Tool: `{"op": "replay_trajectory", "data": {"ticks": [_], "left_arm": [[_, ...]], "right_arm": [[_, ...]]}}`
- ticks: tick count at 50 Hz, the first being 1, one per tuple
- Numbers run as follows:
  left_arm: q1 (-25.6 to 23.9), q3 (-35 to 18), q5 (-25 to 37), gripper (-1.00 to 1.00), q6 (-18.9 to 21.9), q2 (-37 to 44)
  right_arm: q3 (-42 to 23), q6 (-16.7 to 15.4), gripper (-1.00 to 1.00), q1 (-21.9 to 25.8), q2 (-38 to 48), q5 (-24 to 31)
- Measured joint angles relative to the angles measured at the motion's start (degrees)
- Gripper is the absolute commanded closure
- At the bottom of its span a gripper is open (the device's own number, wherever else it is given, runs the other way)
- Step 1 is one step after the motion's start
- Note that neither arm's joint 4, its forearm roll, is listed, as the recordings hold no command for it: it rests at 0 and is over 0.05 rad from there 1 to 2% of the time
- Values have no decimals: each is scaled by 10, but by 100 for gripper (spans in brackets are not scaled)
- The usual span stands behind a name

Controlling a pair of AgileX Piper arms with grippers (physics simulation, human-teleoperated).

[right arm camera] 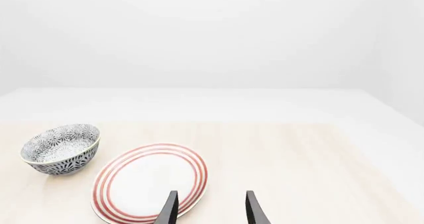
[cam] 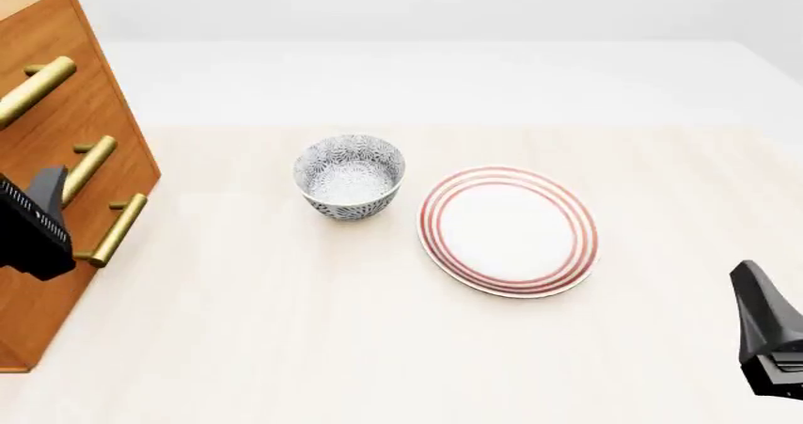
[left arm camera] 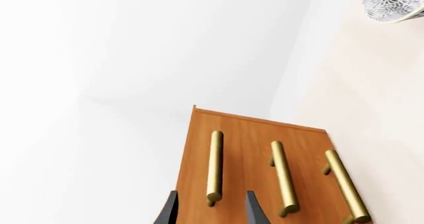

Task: Open the top drawer of the cabinet.

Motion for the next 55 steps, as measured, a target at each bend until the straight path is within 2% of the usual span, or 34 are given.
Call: {"op": "replay_trajectory", "data": {"ticks": [55], "left_arm": [[44, -56, -102, -100, 41, 162]], "right_arm": [[0, 0, -100, -1, 0, 0]]}}
